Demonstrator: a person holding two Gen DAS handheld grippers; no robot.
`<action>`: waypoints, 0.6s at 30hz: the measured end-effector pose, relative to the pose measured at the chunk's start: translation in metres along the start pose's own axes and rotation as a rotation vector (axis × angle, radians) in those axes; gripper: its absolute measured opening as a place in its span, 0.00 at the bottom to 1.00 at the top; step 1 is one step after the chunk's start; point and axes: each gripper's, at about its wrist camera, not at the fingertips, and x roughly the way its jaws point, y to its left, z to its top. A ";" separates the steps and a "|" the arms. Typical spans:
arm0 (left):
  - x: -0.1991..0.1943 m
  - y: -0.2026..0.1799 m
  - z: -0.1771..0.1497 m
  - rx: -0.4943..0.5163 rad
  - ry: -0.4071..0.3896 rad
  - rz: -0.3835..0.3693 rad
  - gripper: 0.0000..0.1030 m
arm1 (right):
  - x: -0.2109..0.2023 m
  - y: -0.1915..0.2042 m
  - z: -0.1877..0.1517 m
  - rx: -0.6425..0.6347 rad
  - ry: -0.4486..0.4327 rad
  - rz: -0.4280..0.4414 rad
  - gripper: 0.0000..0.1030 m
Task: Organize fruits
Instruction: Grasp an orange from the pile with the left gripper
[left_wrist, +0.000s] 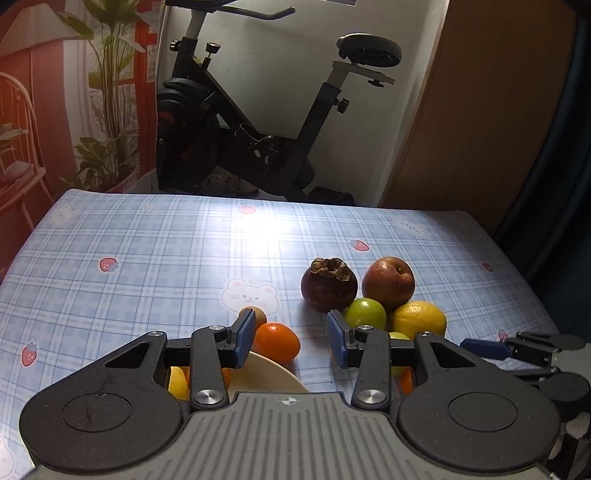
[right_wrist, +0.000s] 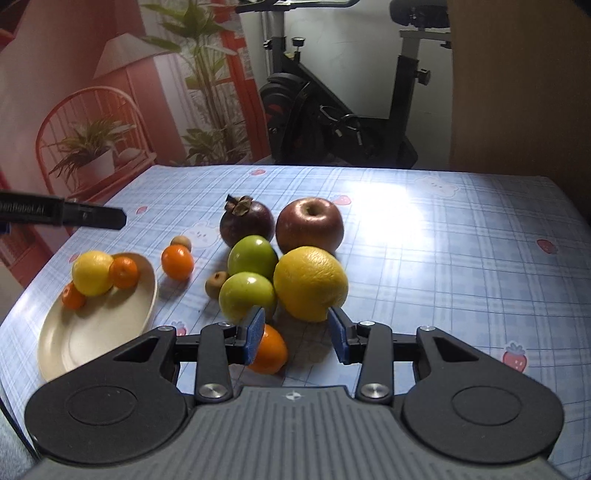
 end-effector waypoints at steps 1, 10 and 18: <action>0.000 0.002 0.000 -0.007 -0.001 0.006 0.43 | 0.002 -0.001 -0.001 -0.009 0.008 0.016 0.40; 0.015 0.019 0.000 -0.065 0.046 0.032 0.43 | 0.025 0.013 -0.007 -0.112 0.075 0.076 0.41; 0.039 0.019 0.003 -0.063 0.102 0.012 0.43 | 0.030 0.011 -0.010 -0.101 0.070 0.045 0.40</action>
